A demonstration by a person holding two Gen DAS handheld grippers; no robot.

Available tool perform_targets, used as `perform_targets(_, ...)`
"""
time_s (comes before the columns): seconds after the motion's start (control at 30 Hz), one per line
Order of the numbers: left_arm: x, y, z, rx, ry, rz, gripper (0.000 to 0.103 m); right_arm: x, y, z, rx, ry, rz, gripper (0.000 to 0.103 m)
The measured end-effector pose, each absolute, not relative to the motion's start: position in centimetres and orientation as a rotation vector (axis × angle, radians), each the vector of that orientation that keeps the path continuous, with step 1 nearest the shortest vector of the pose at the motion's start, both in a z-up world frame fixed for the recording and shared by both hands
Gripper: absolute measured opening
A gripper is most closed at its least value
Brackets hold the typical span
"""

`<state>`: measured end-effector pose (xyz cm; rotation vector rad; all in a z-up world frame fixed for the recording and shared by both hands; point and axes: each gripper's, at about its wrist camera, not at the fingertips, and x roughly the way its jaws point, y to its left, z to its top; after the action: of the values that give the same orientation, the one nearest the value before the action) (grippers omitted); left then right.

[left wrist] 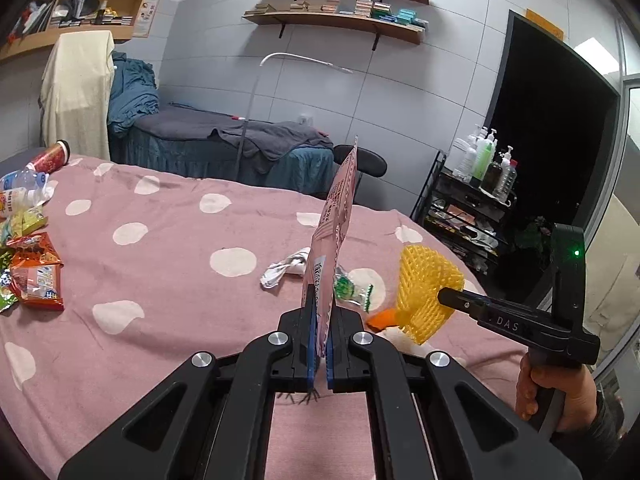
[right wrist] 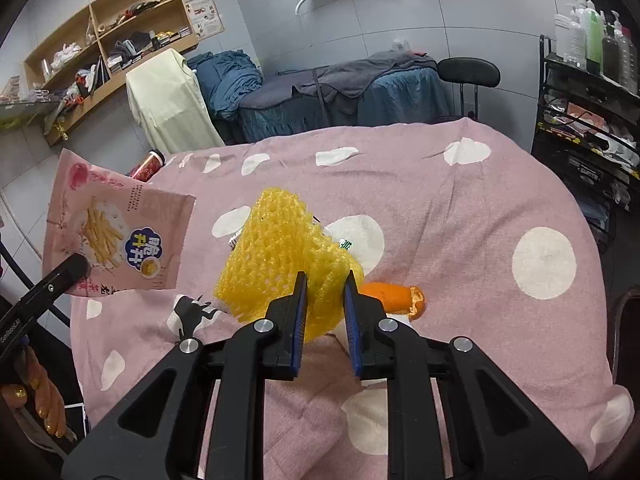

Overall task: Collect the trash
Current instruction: 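Carry the yellow foam net to the bin and release it with the right tool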

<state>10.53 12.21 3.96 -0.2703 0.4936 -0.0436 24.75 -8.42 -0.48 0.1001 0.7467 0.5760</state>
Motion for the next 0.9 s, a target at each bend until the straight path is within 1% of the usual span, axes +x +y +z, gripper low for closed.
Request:
perform_targets(0.37,11.1,7.3,4.8,-0.226,0.48,-0.185,0.004,21.0,-15.9,1.4,0.195,0.666,0.487,0.019)
perform_targets(0.9,12.4,-1.3,4.8,-0.147,0.497,-0.409,0.004,17.5,-27.6,0.4,0.334,0.63,0.226,0.019)
